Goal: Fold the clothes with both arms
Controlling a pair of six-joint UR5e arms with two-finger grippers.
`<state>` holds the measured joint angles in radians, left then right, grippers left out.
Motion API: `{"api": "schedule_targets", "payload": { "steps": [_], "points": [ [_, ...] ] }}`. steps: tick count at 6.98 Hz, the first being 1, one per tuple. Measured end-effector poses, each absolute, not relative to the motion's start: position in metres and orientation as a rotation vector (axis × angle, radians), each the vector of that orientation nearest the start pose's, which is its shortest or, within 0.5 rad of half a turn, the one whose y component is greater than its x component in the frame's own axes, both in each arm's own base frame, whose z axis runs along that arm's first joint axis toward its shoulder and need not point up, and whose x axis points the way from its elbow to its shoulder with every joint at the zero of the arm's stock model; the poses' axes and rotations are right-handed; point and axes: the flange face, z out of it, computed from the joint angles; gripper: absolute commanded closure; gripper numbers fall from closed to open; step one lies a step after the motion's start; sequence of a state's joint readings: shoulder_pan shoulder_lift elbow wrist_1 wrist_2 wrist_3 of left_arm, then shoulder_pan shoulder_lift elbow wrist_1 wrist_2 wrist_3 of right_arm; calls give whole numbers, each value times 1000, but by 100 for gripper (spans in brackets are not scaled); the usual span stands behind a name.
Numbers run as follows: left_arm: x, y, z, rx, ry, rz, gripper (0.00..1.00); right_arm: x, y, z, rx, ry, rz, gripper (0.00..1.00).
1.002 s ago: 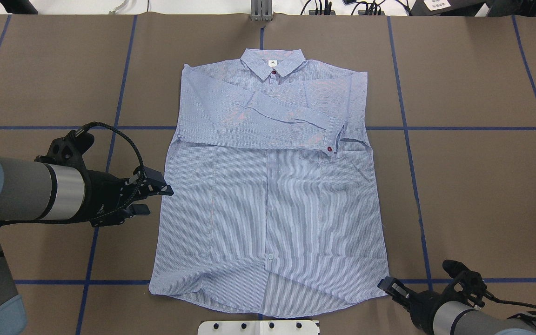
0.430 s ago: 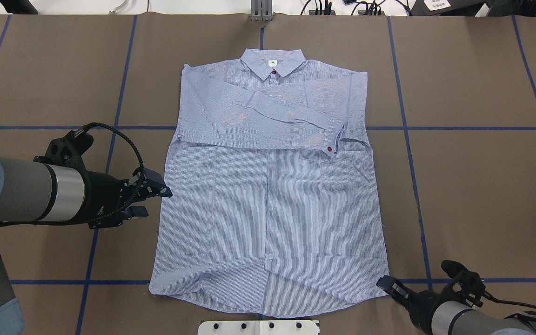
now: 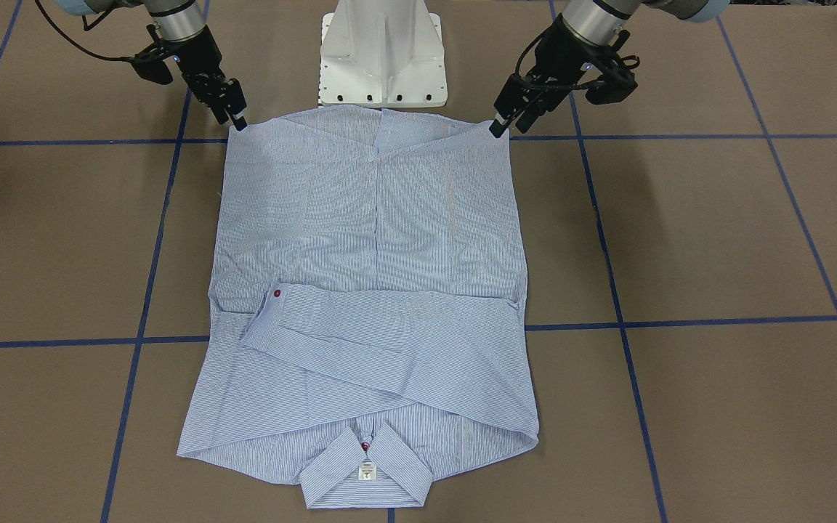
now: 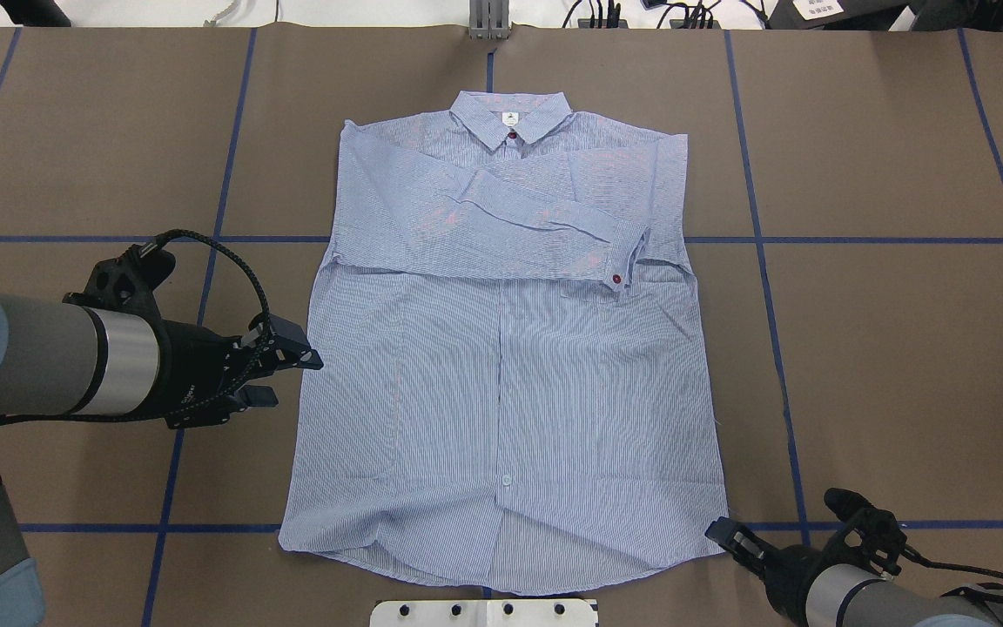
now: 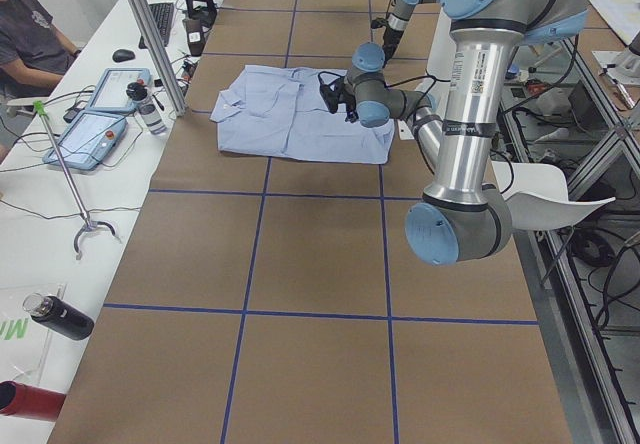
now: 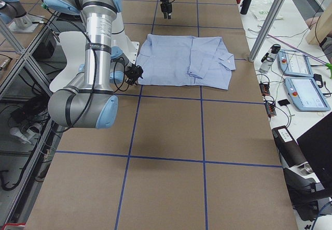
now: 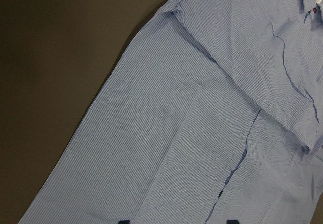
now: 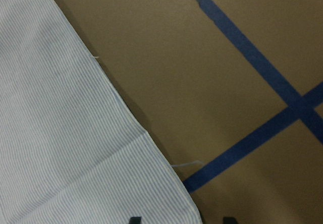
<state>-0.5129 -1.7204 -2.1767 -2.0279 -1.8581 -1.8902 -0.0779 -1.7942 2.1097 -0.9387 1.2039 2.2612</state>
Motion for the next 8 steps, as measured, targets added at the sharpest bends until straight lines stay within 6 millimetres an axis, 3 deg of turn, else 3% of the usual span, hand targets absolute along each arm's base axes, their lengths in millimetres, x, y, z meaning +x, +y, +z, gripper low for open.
{"api": "schedule_targets", "payload": {
  "steps": [8],
  "points": [
    [357, -322, 247, -140, 1254, -557, 29, -432, -135, 429, -40, -1013, 731, 39]
  ]
}}
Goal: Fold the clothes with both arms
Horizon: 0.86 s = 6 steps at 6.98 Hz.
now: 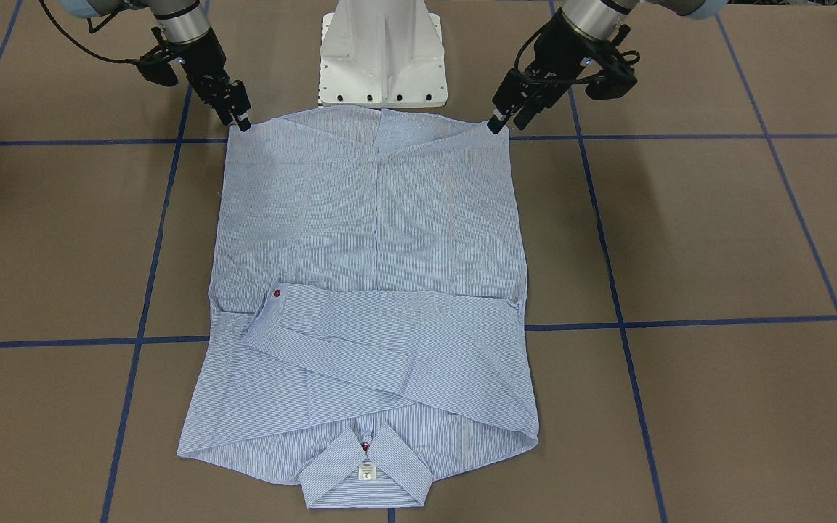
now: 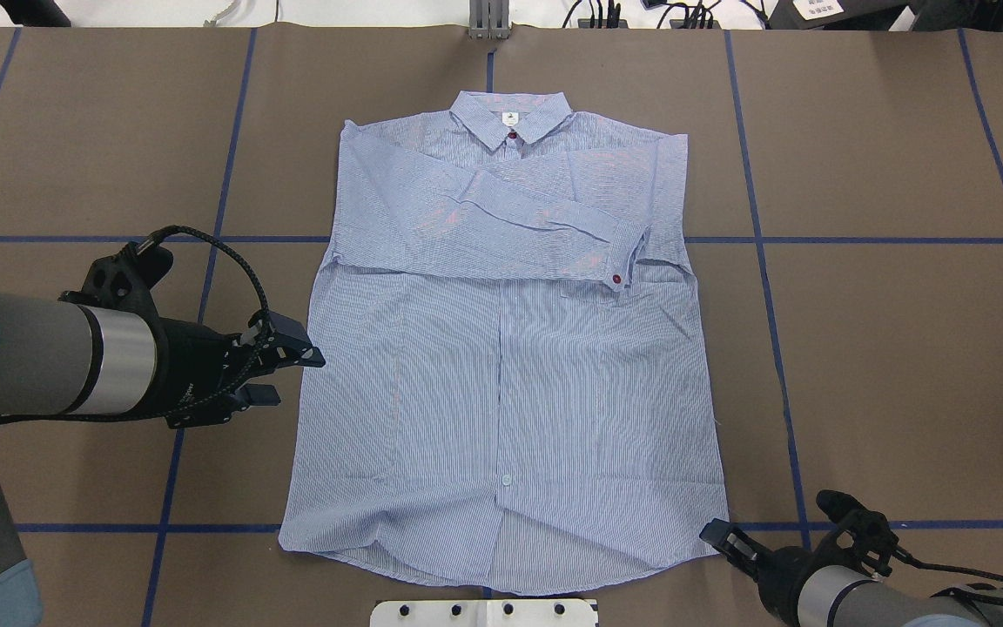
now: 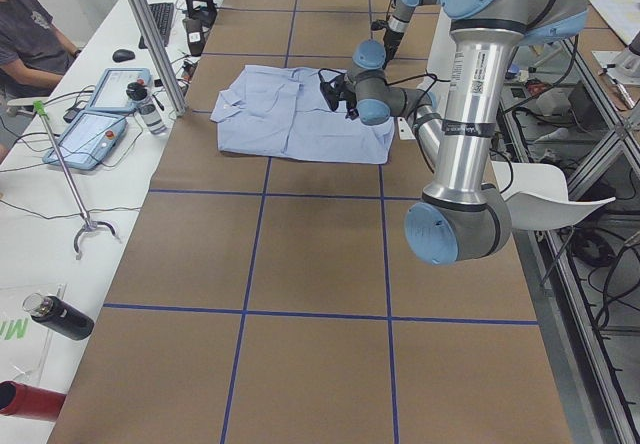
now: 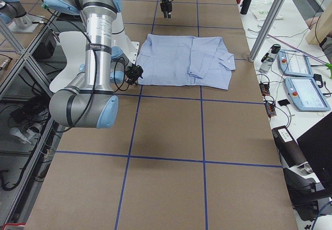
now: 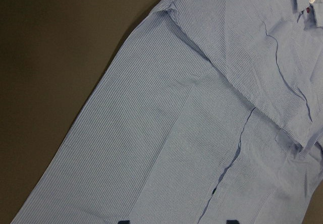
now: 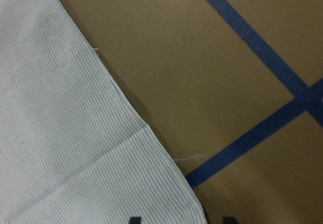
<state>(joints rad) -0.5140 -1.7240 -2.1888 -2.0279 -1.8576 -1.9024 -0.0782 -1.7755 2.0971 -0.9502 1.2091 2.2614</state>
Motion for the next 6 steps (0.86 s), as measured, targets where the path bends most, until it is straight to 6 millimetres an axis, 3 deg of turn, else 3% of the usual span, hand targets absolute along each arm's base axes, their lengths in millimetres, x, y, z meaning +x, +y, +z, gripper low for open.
{"api": "schedule_targets", "payload": {
  "steps": [1, 2, 3, 6],
  "points": [
    [358, -322, 247, -141, 1255, -556, 29, -432, -135, 430, -37, -1001, 729, 51],
    [358, -322, 247, -141, 1255, -556, 29, -433, -134, 430, -36, -997, 728, 88],
    [358, -322, 247, -141, 1255, -556, 29, -432, -134, 428, -37, -998, 728, 100],
    [357, -322, 248, -140, 1253, -558, 29, -432, -136, 425, -39, -1004, 732, 100]
  ]
}}
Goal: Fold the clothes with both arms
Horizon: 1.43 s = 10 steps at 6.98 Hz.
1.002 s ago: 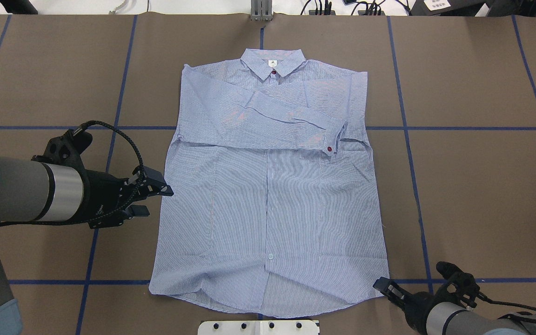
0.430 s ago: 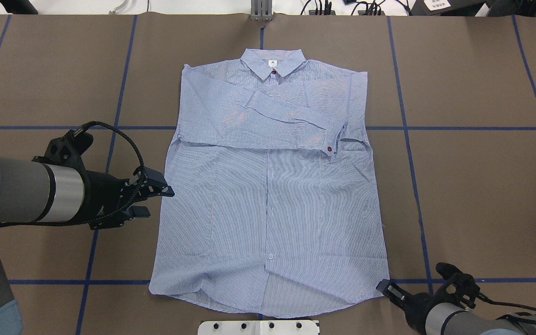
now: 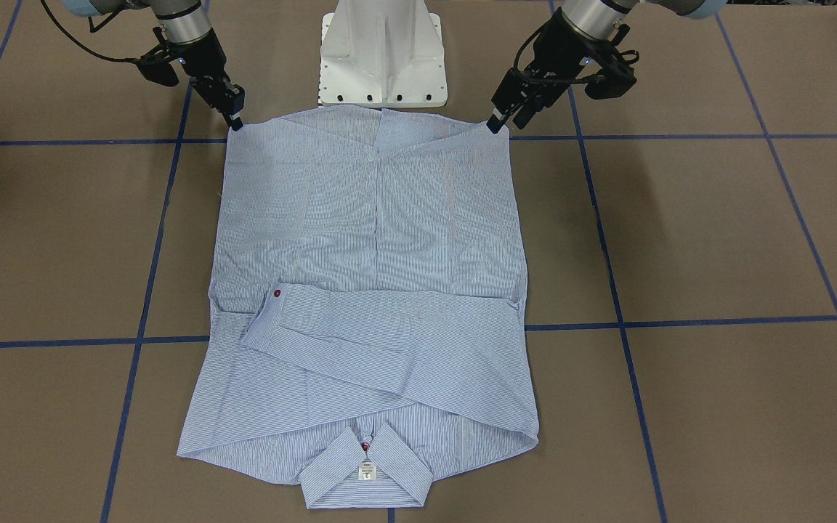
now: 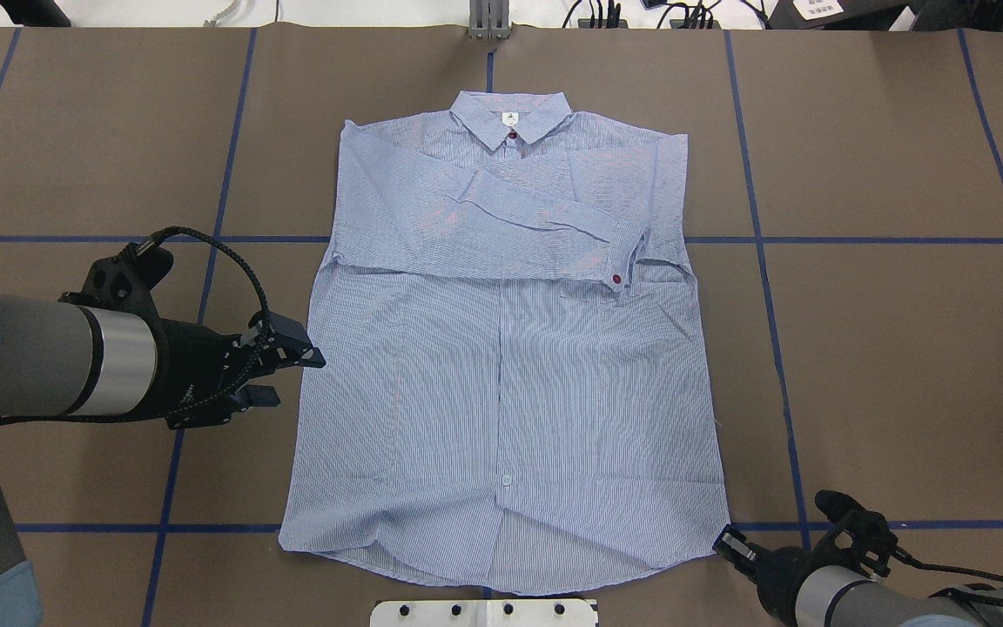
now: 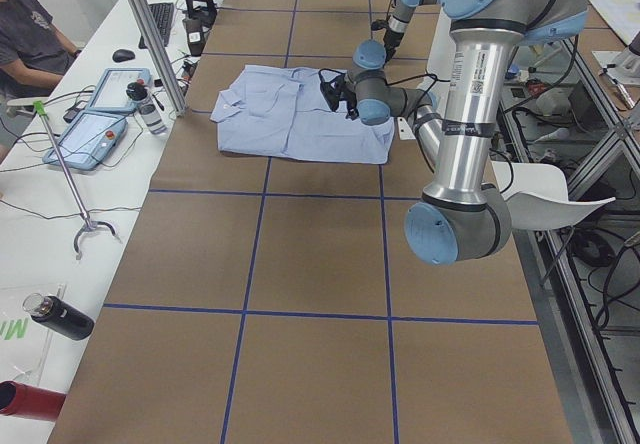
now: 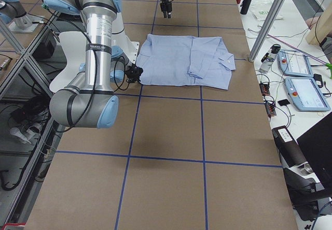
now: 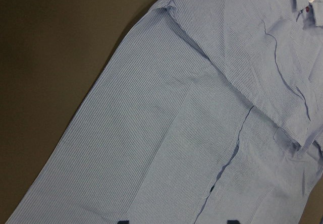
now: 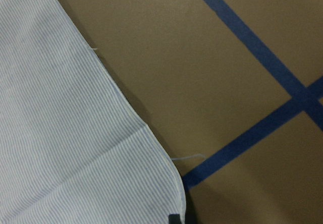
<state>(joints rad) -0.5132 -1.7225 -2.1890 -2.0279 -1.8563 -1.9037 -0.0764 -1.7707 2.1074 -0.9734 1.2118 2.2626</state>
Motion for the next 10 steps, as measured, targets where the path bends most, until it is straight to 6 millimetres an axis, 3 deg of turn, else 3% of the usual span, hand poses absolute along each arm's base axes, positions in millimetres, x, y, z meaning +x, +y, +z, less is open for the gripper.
{"api": "schedule_targets", "payload": {
  "steps": [5, 6, 8, 10],
  "points": [
    [356, -322, 250, -141, 1248, -561, 31, -426, -145, 414, -40, -1026, 753, 100],
    [358, -318, 260, -143, 1228, -562, 33, -423, -145, 408, -46, -1036, 754, 100],
    [377, -289, 298, -130, 1141, -570, 37, -420, -146, 400, -57, -1047, 754, 100],
    [415, -246, 327, -174, 1065, -574, 41, -419, -146, 399, -64, -1047, 752, 100]
  ]
}}
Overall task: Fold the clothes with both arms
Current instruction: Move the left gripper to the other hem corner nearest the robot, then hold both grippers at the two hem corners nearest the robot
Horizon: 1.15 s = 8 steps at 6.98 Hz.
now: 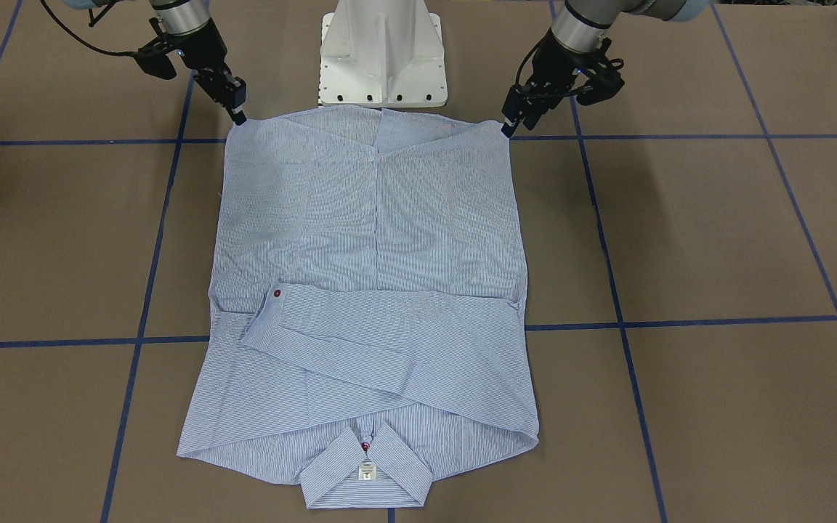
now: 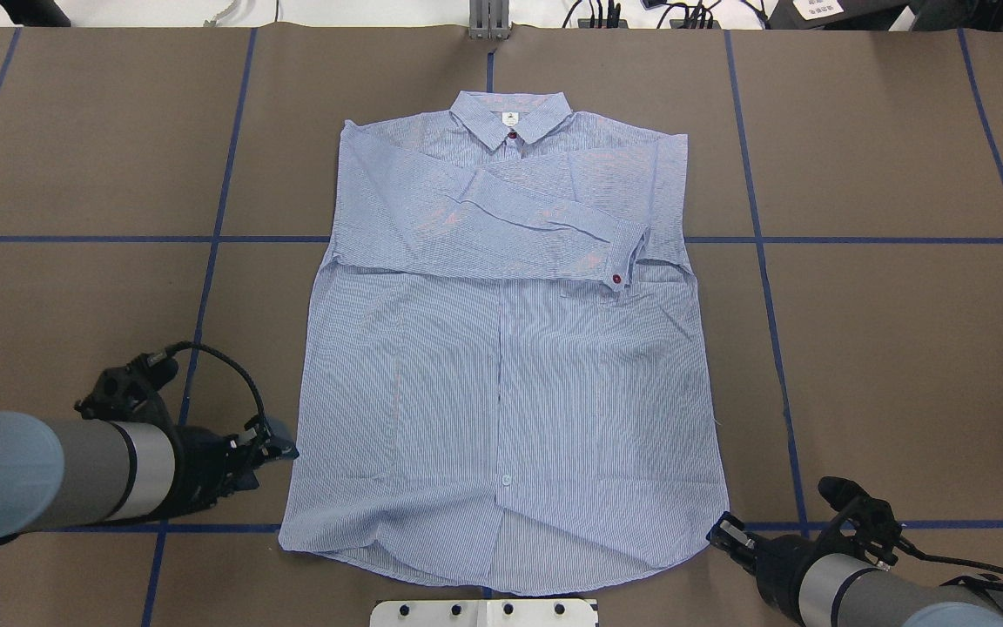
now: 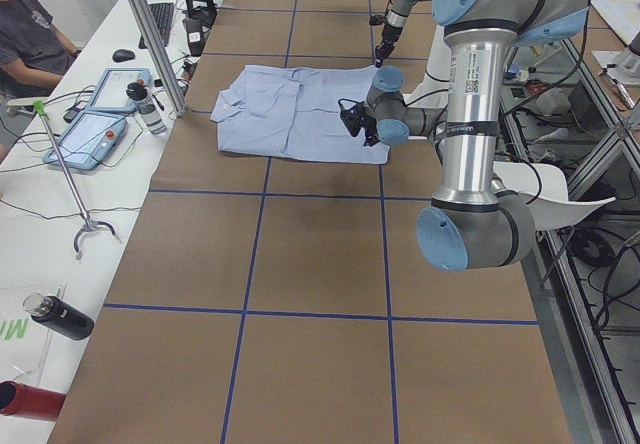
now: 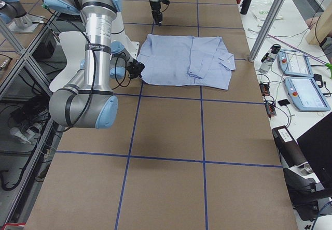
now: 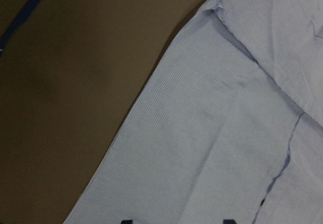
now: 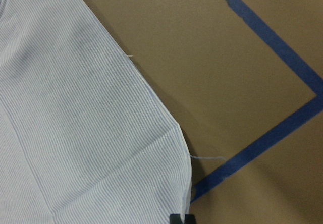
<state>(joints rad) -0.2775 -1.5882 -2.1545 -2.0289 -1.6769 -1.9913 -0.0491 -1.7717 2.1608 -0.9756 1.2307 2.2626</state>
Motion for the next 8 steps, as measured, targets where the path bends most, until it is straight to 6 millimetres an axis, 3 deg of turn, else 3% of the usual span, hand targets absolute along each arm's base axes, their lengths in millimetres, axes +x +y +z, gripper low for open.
{"api": "schedule_targets", "payload": {
  "steps": [3, 5, 8],
  "points": [
    [457, -208, 357, -207, 990, -572, 43, -419, -146, 399, -65, -1048, 751, 100],
    [470, -190, 364, -237, 967, -569, 45, -419, -146, 397, -66, -1051, 751, 100],
    [477, -183, 368, -245, 957, -564, 47, -418, -146, 397, -67, -1052, 751, 100]
  ]
}}
